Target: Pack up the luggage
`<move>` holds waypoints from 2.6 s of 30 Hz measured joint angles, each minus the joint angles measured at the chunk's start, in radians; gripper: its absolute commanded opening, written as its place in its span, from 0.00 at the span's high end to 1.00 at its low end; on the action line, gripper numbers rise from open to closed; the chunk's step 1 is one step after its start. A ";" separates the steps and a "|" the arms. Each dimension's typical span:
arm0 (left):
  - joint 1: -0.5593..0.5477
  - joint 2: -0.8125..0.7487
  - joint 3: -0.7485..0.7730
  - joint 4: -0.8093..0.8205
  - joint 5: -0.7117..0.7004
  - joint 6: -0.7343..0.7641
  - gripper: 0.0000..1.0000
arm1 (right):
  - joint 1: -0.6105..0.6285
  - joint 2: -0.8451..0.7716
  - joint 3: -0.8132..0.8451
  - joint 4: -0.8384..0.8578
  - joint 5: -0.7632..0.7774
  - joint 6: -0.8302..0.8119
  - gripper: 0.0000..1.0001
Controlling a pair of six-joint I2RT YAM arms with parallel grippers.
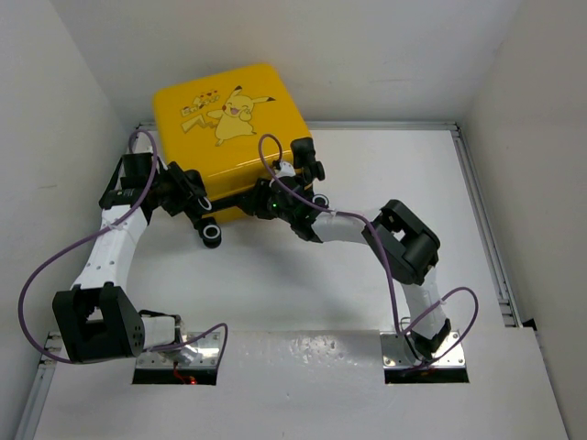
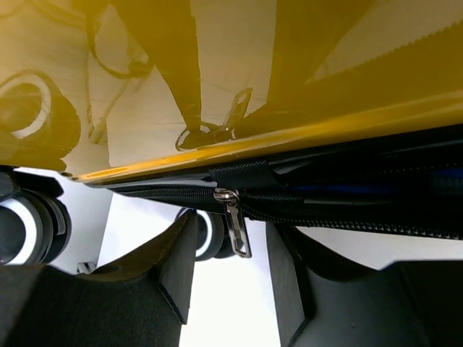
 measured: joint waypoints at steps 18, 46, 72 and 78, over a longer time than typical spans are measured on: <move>0.000 -0.008 -0.013 0.015 0.000 -0.004 1.00 | 0.014 0.009 0.014 0.027 0.019 -0.110 1.00; 0.031 -0.010 -0.012 -0.010 -0.013 0.000 1.00 | 0.032 -0.033 0.017 -0.113 0.101 -0.564 1.00; 0.142 0.149 0.111 -0.128 0.278 0.035 1.00 | -0.271 -0.258 -0.272 -0.022 -0.102 -0.596 1.00; 0.168 0.176 0.106 -0.107 0.380 0.019 1.00 | -0.273 -0.246 -0.285 0.027 -0.102 -0.618 1.00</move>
